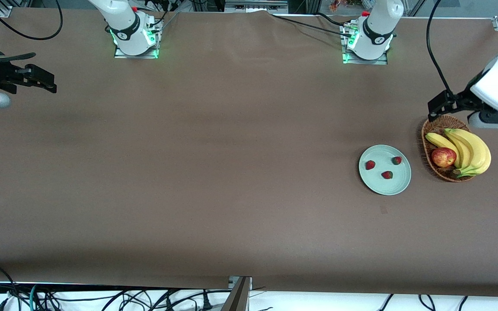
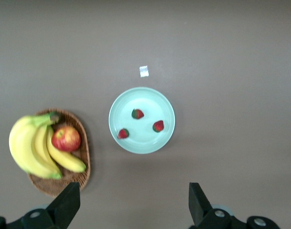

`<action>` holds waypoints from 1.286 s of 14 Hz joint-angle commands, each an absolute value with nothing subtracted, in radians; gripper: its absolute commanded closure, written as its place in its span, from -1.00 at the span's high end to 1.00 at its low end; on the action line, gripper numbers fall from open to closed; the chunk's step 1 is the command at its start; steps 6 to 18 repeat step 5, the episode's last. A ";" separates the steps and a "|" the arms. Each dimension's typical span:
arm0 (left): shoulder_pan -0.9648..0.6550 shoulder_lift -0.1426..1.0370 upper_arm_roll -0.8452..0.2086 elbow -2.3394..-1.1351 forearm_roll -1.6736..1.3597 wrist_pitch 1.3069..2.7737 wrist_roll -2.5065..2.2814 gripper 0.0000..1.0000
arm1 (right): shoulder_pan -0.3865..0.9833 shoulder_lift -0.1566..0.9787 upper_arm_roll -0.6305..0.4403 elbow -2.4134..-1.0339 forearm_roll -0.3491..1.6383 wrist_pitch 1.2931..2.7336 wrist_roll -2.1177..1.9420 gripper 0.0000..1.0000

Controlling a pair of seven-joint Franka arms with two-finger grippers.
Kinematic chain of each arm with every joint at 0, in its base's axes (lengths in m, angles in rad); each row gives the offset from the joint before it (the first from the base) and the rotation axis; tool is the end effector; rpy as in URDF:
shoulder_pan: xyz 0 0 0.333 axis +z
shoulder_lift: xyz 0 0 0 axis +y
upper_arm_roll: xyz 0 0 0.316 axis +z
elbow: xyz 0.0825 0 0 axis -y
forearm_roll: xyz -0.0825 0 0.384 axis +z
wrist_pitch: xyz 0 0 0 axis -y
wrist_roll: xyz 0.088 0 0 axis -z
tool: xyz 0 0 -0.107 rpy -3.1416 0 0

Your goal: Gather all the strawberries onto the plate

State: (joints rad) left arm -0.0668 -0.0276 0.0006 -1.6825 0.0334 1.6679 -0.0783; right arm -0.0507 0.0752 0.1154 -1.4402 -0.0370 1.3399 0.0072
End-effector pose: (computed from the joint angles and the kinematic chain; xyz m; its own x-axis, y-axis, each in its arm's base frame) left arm 0.5517 -0.0333 0.5953 0.9998 0.0088 0.0155 0.0093 -0.9994 -0.0321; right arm 0.5520 0.0284 0.6251 0.9835 0.0492 -0.1738 0.0552 -0.9980 0.0295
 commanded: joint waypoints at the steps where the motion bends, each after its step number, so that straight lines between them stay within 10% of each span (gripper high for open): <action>1: -0.077 -0.084 0.011 -1.756 0.015 1.709 -0.118 1.00 | -0.061 0.071 0.118 -1.443 -0.026 1.345 -0.006 1.00; 18: -0.066 -0.083 0.006 -1.759 0.015 1.707 -0.123 1.00 | -0.061 0.072 0.118 -1.443 -0.026 1.345 -0.006 1.00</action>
